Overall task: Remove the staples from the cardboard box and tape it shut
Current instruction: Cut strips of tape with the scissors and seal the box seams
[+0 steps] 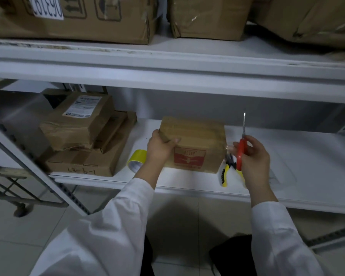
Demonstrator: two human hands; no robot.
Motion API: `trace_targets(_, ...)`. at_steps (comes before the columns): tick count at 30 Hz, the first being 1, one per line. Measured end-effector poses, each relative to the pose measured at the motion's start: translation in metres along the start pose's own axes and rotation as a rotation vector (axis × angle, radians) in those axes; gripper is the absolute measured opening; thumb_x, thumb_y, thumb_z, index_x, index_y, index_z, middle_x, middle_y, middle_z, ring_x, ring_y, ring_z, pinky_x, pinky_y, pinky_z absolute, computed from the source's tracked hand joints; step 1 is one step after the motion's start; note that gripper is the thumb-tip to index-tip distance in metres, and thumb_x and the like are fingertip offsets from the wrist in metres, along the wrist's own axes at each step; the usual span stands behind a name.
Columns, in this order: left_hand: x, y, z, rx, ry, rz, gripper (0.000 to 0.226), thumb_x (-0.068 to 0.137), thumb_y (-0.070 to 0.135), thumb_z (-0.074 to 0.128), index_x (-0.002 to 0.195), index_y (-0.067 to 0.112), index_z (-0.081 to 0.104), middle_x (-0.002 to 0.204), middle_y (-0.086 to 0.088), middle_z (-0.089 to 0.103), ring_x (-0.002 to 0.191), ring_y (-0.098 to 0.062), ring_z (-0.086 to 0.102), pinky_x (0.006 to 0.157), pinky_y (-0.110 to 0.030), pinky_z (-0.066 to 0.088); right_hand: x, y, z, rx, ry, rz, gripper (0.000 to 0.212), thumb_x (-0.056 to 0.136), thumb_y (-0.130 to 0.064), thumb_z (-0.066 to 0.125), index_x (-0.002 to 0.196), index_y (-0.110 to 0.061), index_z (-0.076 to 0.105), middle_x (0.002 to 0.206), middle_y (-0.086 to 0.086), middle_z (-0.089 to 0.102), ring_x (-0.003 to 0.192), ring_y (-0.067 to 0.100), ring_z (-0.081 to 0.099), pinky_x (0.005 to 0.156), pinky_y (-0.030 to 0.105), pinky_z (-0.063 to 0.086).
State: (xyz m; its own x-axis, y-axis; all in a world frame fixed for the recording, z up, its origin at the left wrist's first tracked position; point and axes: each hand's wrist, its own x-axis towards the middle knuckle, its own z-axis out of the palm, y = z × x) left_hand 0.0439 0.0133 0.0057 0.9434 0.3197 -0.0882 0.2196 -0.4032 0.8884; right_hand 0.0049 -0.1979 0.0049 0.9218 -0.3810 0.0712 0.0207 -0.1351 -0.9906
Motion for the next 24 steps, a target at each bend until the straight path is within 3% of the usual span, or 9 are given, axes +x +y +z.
trace_targets(3,0.000,0.000,0.001,-0.020,0.011,-0.001,0.057,0.082,0.031,0.069,0.127,0.005,0.045,0.127,-0.012,0.057,0.119,-0.030,0.053,0.090,-0.032,0.043,0.000,-0.003,-0.017,-0.337,0.162,-0.093,0.018,0.086,-0.030,0.067,0.097,-0.016,0.065,0.081,-0.003,0.063,0.079,0.016,0.057,0.068,0.016,0.039)
trace_targets(6,-0.001,0.000,0.004,-0.032,0.021,0.001,0.054,0.084,0.028,0.068,0.127,0.004,0.045,0.126,-0.013,0.058,0.117,-0.030,0.054,0.089,-0.031,0.043,0.005,0.014,-0.018,-0.567,0.018,0.081,0.033,0.087,-0.046,0.059,0.082,-0.013,0.062,0.073,0.007,0.062,0.071,0.023,0.055,0.068,0.026,0.037)
trace_targets(8,-0.002,-0.002,0.005,-0.062,0.025,0.005,0.054,0.083,0.026,0.068,0.127,0.005,0.044,0.125,-0.012,0.058,0.116,-0.031,0.055,0.091,-0.034,0.045,0.007,0.032,-0.013,-0.526,-0.088,0.237,0.042,0.077,-0.056,0.065,0.081,-0.015,0.063,0.078,0.011,0.067,0.076,0.027,0.059,0.075,0.033,0.039)
trace_targets(11,-0.004,-0.005,0.003,-0.091,0.022,0.009,0.054,0.083,0.025,0.069,0.127,0.006,0.044,0.125,-0.011,0.059,0.115,-0.030,0.056,0.093,-0.036,0.047,0.009,0.054,-0.006,-0.315,-0.098,0.381,0.035,0.083,-0.039,0.066,0.097,-0.008,0.066,0.086,0.015,0.066,0.079,0.030,0.057,0.075,0.041,0.043)
trace_targets(14,-0.006,-0.007,0.003,-0.091,0.019,0.022,0.056,0.083,0.025,0.069,0.129,0.006,0.043,0.127,-0.011,0.058,0.116,-0.029,0.055,0.091,-0.033,0.045,0.011,0.057,-0.001,-0.328,-0.172,0.462,0.025,0.092,-0.029,0.058,0.093,-0.004,0.063,0.073,0.011,0.057,0.064,0.023,0.047,0.055,0.028,0.035)
trace_targets(16,-0.006,-0.008,0.003,-0.087,0.024,0.032,0.056,0.083,0.025,0.069,0.129,0.005,0.043,0.127,-0.011,0.058,0.116,-0.029,0.055,0.088,-0.030,0.043,0.011,0.053,0.001,-0.488,-0.197,0.425,0.027,0.091,-0.032,0.059,0.080,-0.007,0.059,0.075,0.013,0.057,0.066,0.026,0.050,0.059,0.027,0.035)
trace_targets(19,-0.003,-0.009,0.003,-0.100,0.022,0.034,0.054,0.082,0.024,0.070,0.127,0.005,0.045,0.125,-0.011,0.059,0.115,-0.029,0.056,0.087,-0.029,0.044,0.003,0.050,0.004,-0.711,-0.025,0.253,0.027,0.091,-0.026,0.057,0.107,-0.005,0.056,0.101,0.020,0.064,0.097,0.036,0.059,0.076,0.032,0.041)
trace_targets(21,-0.001,-0.009,0.003,-0.105,0.017,0.029,0.055,0.082,0.025,0.070,0.127,0.006,0.045,0.125,-0.011,0.059,0.115,-0.029,0.056,0.092,-0.033,0.047,0.002,0.051,0.006,-0.744,0.070,0.189,0.025,0.091,-0.026,0.056,0.105,-0.006,0.055,0.100,0.020,0.065,0.096,0.037,0.059,0.072,0.032,0.040)
trace_targets(24,0.001,-0.009,0.003,-0.107,0.010,0.016,0.060,0.082,0.027,0.070,0.131,0.008,0.043,0.128,-0.011,0.057,0.117,-0.029,0.054,0.098,-0.040,0.046,0.012,0.059,0.010,-0.693,0.064,0.215,0.025,0.091,-0.024,0.057,0.092,-0.001,0.065,0.096,0.021,0.068,0.095,0.037,0.061,0.069,0.025,0.034)
